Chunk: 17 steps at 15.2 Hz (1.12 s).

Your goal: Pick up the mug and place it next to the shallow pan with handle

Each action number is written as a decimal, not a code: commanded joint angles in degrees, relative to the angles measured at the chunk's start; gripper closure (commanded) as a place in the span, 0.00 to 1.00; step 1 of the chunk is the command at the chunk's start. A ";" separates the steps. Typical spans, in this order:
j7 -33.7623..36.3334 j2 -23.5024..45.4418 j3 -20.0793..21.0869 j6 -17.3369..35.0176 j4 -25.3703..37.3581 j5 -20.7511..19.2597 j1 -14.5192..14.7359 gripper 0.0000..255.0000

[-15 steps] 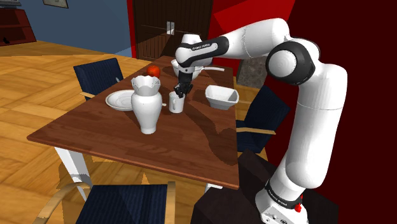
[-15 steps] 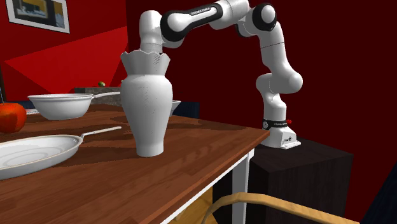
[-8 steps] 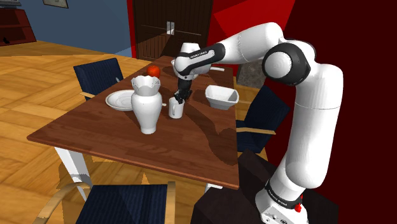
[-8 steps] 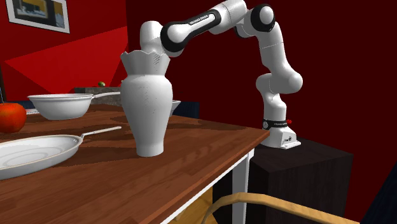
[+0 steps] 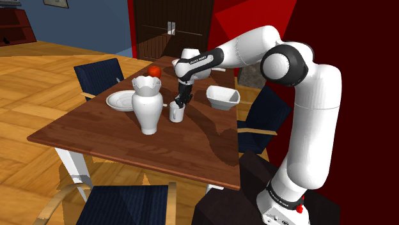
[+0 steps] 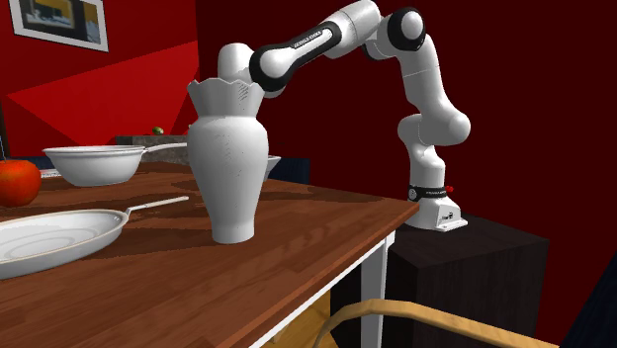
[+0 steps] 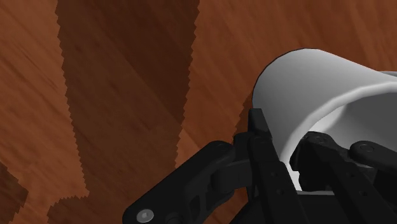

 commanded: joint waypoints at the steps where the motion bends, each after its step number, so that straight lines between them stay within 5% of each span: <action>1: 0.00 0.01 0.00 0.04 0.00 0.01 0.00 1.00; 3: 0.00 0.01 0.00 0.04 0.00 0.01 0.00 1.00; 4: -0.01 0.01 0.00 0.04 0.01 0.01 0.00 0.00; 17: 0.47 -2.83 -0.36 -6.25 3.48 -0.72 -0.11 0.00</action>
